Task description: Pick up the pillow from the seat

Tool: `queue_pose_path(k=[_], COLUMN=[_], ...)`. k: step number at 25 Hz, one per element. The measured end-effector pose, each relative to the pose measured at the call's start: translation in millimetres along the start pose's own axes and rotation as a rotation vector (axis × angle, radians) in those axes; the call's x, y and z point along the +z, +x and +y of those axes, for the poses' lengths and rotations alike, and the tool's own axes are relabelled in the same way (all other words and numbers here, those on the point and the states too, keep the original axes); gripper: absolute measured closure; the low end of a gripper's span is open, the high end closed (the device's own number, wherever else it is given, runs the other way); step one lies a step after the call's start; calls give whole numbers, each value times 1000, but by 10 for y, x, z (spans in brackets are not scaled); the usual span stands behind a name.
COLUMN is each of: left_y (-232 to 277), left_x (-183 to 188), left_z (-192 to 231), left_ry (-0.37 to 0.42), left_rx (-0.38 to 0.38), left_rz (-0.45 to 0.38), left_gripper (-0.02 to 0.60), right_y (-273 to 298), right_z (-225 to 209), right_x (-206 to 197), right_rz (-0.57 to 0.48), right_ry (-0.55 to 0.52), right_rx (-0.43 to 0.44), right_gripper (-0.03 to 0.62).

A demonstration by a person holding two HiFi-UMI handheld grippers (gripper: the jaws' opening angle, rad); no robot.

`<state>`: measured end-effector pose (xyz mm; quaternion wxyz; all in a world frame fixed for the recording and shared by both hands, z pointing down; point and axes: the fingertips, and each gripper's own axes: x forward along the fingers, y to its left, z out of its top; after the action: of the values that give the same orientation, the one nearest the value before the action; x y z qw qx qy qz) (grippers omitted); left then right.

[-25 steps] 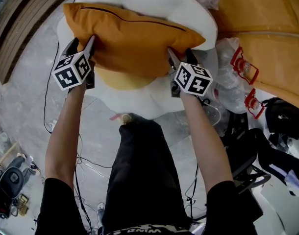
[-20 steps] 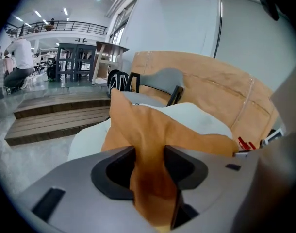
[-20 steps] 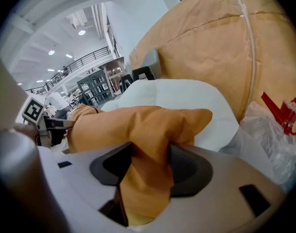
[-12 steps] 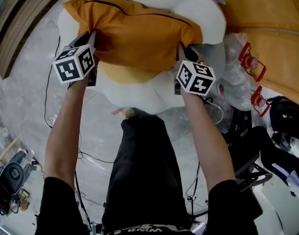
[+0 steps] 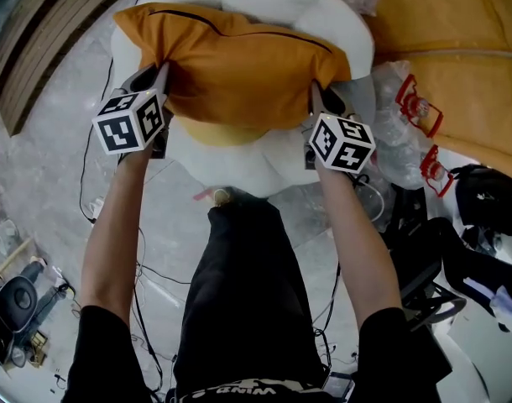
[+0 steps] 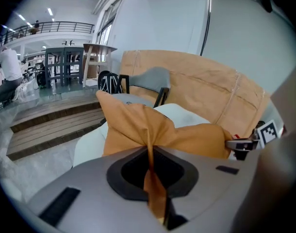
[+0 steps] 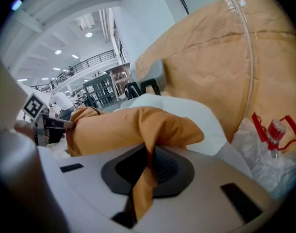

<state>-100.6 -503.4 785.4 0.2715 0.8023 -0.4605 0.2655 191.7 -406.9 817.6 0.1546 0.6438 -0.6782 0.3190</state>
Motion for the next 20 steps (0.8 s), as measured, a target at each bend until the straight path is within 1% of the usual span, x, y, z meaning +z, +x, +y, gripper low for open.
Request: queue_pose_path(k=[2, 4, 7, 11, 14, 17, 20], left_y=[-259, -601, -1172, -2167, -2952, -3589, -4019], left_x=[158, 390, 916, 1545, 1931, 2137, 2275], left_z=[-98, -197, -304, -517, -723, -919, -1019], left_ry=[10, 25, 43, 62, 75, 76, 67], left_rx=[-2, -2, -2, -4, 5, 9, 10], left_rz=[-18, -45, -115, -203, -279, -349, -412], left_gripper=[554, 554, 554, 554, 554, 555, 557], right_y=[-233, -519, -972, -1822, -2449, -3014, -3389], right_z=[55, 155, 382, 769, 1028, 1221, 1372], right_x=[243, 572, 1271, 2107, 2622, 2954, 3166], right_rz=[-26, -57, -147, -246, -310, -371, -415], right_ry=[-20, -39, -89, -180, -214, -235, -248], right_rx=[6, 12, 34, 73, 98, 120, 142], right_gripper=[548, 548, 548, 548, 547, 548, 546])
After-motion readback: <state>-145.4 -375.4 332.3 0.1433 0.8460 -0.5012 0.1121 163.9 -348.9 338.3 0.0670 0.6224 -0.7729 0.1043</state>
